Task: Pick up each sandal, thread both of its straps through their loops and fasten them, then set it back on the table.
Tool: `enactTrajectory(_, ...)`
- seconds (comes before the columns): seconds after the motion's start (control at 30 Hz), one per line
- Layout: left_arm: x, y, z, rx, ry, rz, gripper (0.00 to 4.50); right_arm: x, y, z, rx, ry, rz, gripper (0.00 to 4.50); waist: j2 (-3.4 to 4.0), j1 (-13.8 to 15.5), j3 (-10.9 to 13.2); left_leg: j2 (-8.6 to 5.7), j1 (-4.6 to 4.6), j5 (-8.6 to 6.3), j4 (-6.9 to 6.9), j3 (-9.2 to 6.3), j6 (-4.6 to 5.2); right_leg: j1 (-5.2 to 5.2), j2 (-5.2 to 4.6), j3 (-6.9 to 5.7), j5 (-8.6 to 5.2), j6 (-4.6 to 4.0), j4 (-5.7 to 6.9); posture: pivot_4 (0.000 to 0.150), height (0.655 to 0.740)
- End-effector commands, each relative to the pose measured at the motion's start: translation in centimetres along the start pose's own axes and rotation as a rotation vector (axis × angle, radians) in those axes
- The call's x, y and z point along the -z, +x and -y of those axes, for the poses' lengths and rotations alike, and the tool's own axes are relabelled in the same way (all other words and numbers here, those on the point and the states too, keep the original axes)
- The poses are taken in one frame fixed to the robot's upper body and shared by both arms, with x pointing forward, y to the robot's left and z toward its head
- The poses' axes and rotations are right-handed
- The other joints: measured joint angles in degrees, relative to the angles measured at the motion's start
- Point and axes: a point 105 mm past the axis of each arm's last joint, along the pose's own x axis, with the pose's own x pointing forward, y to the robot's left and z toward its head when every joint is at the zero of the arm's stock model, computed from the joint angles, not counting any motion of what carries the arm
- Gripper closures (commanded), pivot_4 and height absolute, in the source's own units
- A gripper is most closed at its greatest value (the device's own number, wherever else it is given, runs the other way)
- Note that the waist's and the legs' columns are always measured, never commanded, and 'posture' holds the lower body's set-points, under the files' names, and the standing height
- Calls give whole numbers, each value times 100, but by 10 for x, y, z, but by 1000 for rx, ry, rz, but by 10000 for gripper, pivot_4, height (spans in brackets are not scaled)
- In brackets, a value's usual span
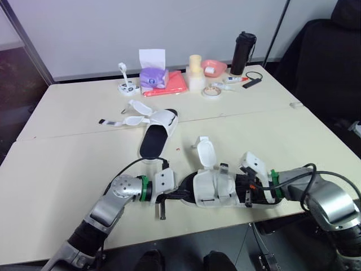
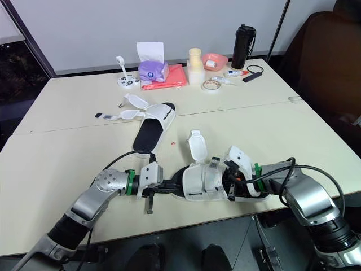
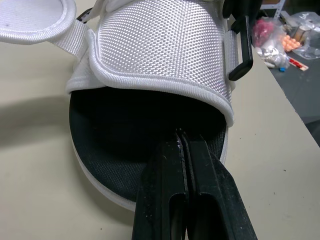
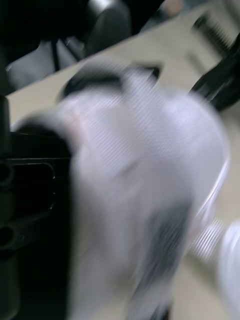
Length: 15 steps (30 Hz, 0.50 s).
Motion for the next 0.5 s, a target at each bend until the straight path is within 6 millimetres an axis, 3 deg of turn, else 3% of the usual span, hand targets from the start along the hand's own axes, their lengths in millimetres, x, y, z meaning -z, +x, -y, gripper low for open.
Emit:
enactTrajectory(0.03, 15, 1, 6, 23, -39, -58, 45000, -7, -37, 22, 91, -53, -11, 44465, 0, 4, 0, 0, 0, 0, 0, 0, 0, 0, 0, 0, 0, 0, 0, 1500, 7400)
enactTrajectory(0.13, 15, 1, 8, 32, -44, -59, 45000, -11, -60, 30, 118, -70, -28, 44465, 0, 5, 0, 0, 0, 0, 0, 0, 0, 1, 0, 0, 0, 0, -1, 1500, 7400)
enactTrajectory(0.23, 15, 2, 9, 42, -46, -58, 45000, -44, -78, 41, 134, -49, 96, 44465, 3, -16, -1, 0, 2, 0, -1, 1, 0, 1, 0, 0, 0, 0, -1, 1500, 7400)
enactTrajectory(0.33, 14, 3, 10, 53, -48, -57, 45000, -74, -72, 49, 90, 44, 244, 44465, 5, -29, -3, 1, 6, 0, 0, 4, 0, 2, 0, 4, 0, -1, 0, 1500, 7400)
enactTrajectory(0.5, 15, 3, 12, 68, -48, -60, 45000, -86, -40, 59, -21, 193, 304, 44465, 0, 8, -3, 1, 2, 0, -1, 0, 0, 8, 0, 1, 0, -1, -8, 1500, 7400)
